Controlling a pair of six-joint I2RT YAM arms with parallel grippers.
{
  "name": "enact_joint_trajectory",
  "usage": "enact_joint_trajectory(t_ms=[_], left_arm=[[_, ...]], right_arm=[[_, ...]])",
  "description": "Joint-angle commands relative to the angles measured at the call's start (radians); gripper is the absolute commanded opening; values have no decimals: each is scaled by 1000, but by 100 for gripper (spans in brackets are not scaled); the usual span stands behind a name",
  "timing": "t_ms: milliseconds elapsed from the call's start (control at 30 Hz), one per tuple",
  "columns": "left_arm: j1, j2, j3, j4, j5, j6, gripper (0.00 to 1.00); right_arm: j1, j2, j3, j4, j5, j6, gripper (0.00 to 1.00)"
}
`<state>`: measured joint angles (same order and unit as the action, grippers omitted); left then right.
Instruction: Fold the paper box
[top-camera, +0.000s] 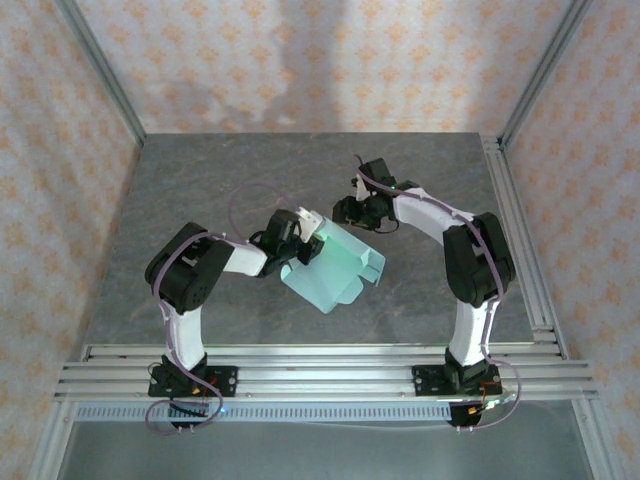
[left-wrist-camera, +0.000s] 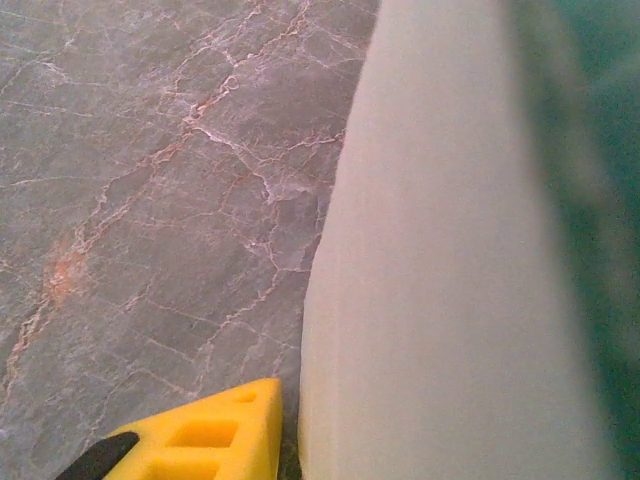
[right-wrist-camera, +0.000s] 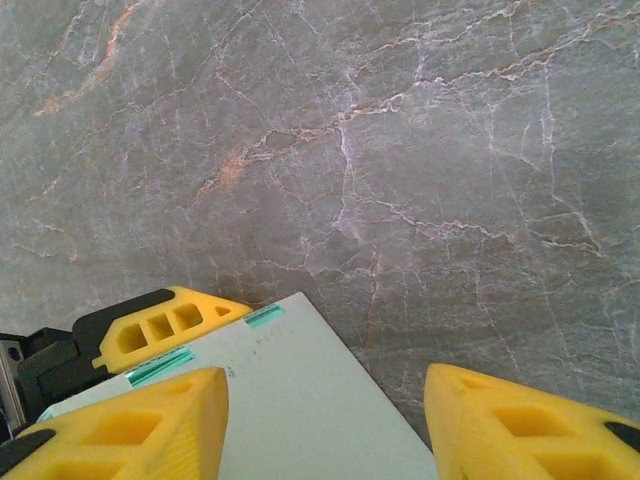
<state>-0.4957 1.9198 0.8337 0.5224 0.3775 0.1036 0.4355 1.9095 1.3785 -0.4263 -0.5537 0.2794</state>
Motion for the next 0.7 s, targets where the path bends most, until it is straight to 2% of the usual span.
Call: enact_joint_trajectory(t_ms=[0,67,167,233,433,667], left_arm=[[-1,20,16,11,-23,-11,29],[-1,21,17,14,-25,-18,28],[3,31,31,6,-16,-25,16],[3,37,42,-1,-11,-28,12],[7,45,51,-1,4,-36,10],[12,45,53,-4,10,-42,11]], right_arm=[[2,10,-16,-78,40,-45,54],[2,4,-16,-75,37,-43,53],[2,-30,-34,-13,-18,-21,54],[2,-54,-42,29,-52,-1,57],[1,-105,-53,115,-73,45,64],[-8,-139,-106,182,-104,57,65]])
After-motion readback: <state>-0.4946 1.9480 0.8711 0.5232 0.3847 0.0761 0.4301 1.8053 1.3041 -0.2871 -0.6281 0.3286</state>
